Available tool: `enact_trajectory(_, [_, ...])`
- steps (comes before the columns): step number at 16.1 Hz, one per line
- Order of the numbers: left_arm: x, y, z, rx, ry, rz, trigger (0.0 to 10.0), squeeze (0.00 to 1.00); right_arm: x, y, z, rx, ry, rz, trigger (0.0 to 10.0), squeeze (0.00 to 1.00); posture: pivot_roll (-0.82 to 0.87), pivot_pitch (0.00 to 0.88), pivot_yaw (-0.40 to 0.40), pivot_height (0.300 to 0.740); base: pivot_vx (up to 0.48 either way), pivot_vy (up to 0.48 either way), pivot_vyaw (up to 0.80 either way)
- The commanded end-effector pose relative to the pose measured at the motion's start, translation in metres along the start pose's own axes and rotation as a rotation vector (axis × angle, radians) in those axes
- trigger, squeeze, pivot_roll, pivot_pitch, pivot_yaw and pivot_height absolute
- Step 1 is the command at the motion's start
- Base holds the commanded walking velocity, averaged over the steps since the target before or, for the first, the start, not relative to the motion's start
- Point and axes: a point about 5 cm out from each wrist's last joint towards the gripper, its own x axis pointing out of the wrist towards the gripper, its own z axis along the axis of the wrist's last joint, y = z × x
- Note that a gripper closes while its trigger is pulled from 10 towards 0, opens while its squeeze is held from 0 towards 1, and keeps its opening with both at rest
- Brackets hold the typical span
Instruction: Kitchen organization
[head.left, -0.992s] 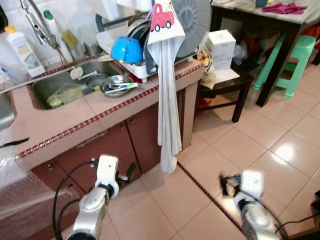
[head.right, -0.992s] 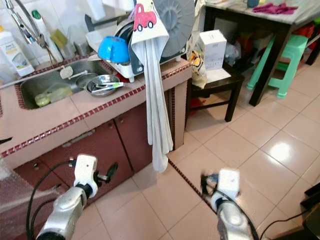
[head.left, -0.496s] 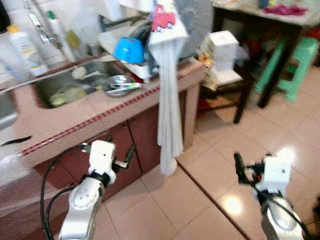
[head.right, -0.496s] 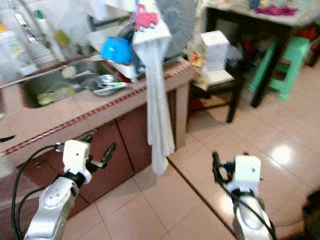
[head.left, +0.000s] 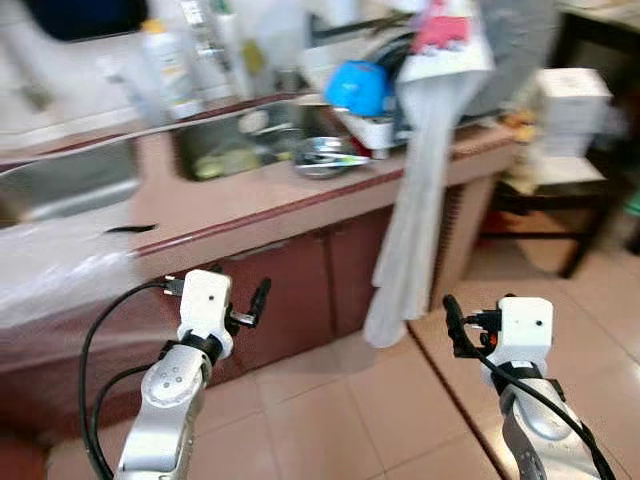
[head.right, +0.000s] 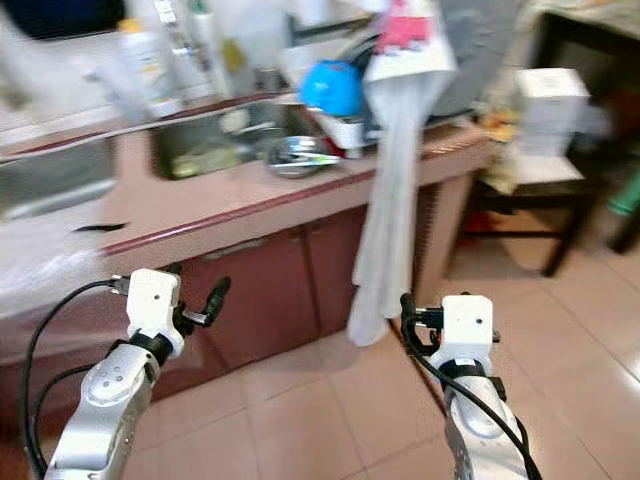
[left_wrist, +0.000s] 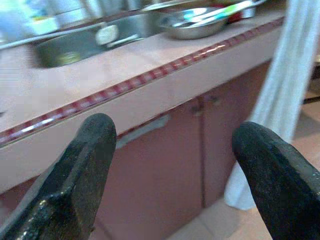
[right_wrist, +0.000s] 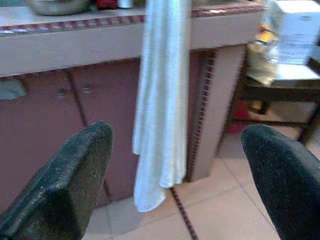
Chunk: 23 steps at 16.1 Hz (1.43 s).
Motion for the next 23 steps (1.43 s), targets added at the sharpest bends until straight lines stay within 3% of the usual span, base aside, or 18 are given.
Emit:
enact_trajectory(1, [-0.002,0.006,0.002,0.005,0.004,0.027,10.0,0.00,0.002,0.006,0.010,-0.001,-0.027,0.023,10.0,0.00,-0.05,0.000,0.108,0.740,0.000,0.000,0.80])
enact_trajectory(8, [-0.003,0.002,0.003,-0.032,0.028,0.005,10.0,0.00,0.004,0.009,0.023,-0.029,-0.055,0.035,10.0,0.00,-0.04,0.000,0.110,0.740,0.000,0.000,0.80])
enact_trajectory(12, [-0.002,0.000,0.006,-0.036,0.030,-0.007,10.0,0.00,0.003,0.010,0.026,-0.011,-0.065,0.029,10.0,0.00,-0.04,0.000,0.115,0.740,0.000,0.000,0.00])
enact_trajectory(23, [0.002,-0.004,0.009,-0.060,0.045,0.001,10.0,0.00,0.007,0.014,0.036,-0.020,-0.090,0.047,10.0,0.00,-0.04,0.000,0.103,0.740,0.000,0.454,0.00])
